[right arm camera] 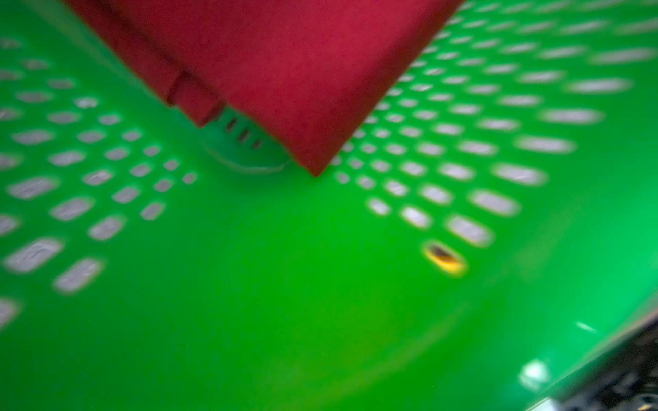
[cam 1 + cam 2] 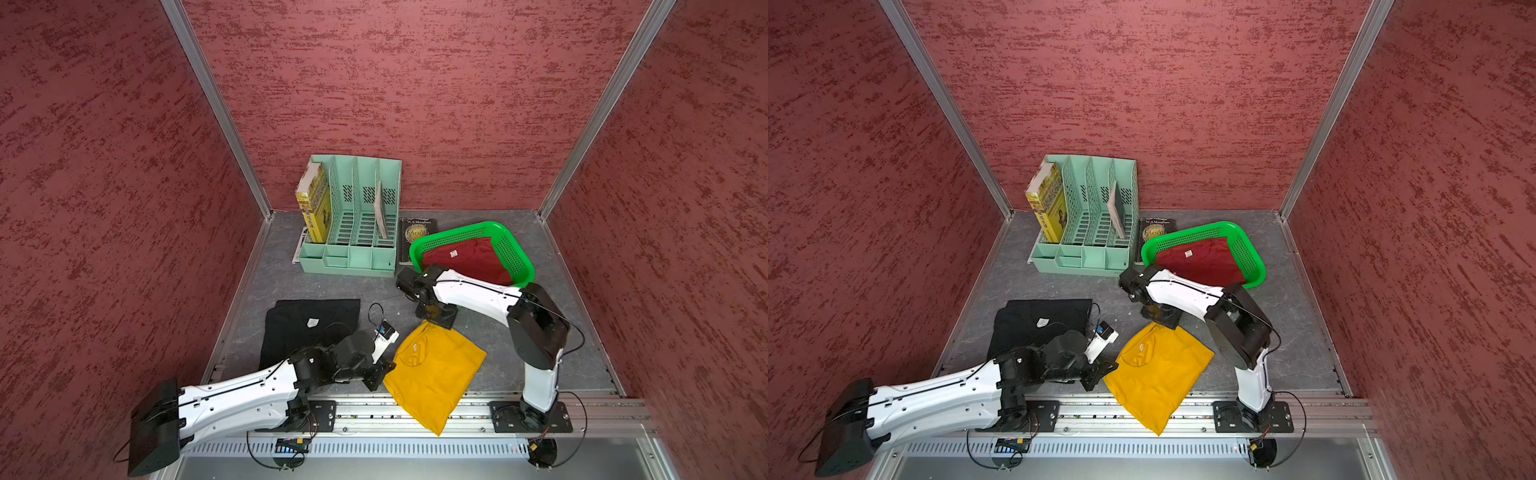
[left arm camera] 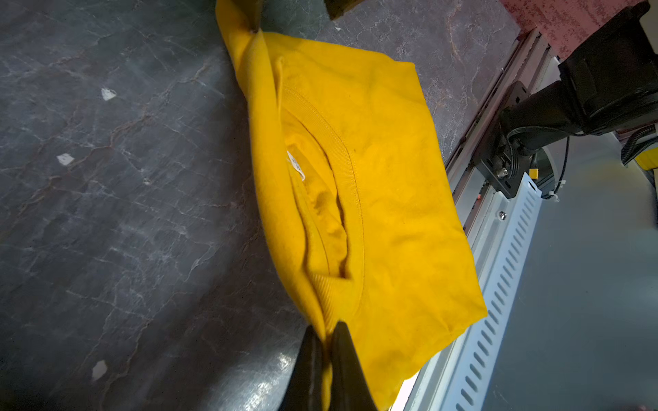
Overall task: Put the folded t-shirts into the basket
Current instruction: Adjust the bin at the center of the board.
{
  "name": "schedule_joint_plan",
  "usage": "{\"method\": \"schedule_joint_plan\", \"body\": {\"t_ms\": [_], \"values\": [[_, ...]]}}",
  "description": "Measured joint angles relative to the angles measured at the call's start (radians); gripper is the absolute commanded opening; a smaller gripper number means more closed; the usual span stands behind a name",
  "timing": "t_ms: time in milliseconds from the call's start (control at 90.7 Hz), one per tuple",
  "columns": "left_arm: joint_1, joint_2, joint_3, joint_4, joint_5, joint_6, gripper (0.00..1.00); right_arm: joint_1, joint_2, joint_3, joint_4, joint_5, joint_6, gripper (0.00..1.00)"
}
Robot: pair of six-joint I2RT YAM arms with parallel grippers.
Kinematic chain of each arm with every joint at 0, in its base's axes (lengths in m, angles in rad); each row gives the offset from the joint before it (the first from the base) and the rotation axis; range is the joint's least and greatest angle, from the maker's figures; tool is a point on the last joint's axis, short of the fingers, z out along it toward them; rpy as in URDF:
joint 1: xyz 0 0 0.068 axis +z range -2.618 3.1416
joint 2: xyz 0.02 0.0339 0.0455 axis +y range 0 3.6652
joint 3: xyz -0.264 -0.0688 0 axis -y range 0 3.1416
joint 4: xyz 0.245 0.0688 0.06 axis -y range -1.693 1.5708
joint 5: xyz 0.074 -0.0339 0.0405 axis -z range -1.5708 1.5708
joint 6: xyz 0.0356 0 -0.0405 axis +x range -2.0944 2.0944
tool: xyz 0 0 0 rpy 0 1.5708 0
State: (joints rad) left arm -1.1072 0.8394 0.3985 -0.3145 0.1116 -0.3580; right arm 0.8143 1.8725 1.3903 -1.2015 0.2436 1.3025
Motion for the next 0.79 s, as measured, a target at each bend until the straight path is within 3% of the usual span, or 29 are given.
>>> {"method": "schedule_joint_plan", "body": {"t_ms": [231, 529, 661, 793], "values": [[0.000, 0.012, 0.000, 0.001, 0.002, 0.000, 0.00, -0.099, -0.124, -0.158, -0.035, 0.055, 0.000, 0.63], [-0.002, 0.018, 0.000, 0.000, -0.010, 0.007, 0.00, -0.129, -0.258, -0.231, -0.046, 0.068, -0.002, 0.63], [-0.002, 0.010, 0.000, -0.007, -0.017, 0.008, 0.00, -0.118, -0.333, -0.217, -0.017, -0.014, -0.108, 0.65], [0.003, -0.006, 0.000, -0.009, -0.028, 0.008, 0.00, -0.050, -0.377, -0.105, 0.027, -0.068, -0.270, 0.68]]}}
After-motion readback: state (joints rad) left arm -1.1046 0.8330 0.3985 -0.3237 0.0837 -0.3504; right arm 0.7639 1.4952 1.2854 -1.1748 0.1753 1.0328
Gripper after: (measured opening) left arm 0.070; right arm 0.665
